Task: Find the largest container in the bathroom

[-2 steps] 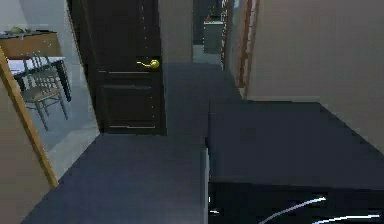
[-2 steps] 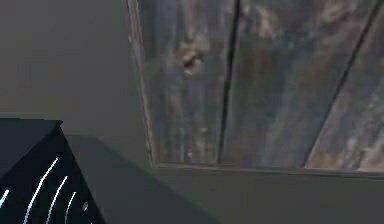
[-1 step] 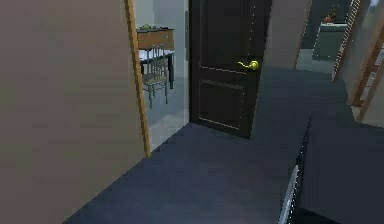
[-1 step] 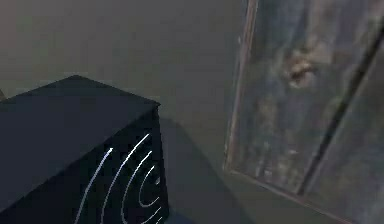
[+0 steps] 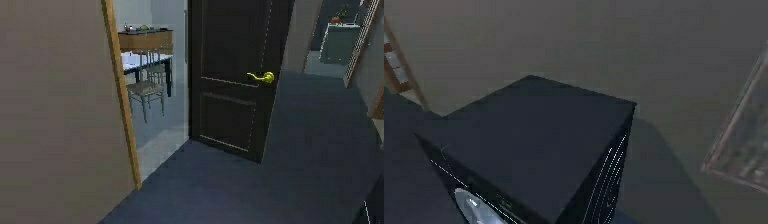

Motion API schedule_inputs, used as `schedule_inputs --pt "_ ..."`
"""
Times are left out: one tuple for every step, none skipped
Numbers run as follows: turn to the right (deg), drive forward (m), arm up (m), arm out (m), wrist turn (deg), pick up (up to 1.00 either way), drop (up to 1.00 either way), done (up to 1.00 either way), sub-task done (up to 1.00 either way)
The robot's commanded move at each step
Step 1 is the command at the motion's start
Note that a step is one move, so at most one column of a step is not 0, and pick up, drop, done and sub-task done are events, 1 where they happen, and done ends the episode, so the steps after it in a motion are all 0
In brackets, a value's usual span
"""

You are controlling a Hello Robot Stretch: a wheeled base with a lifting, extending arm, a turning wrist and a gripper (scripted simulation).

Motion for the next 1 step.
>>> schedule_inputs --pt "27.0 0.0 0.0 0.0 0.0 0.0 0.0 0.0 0.0"
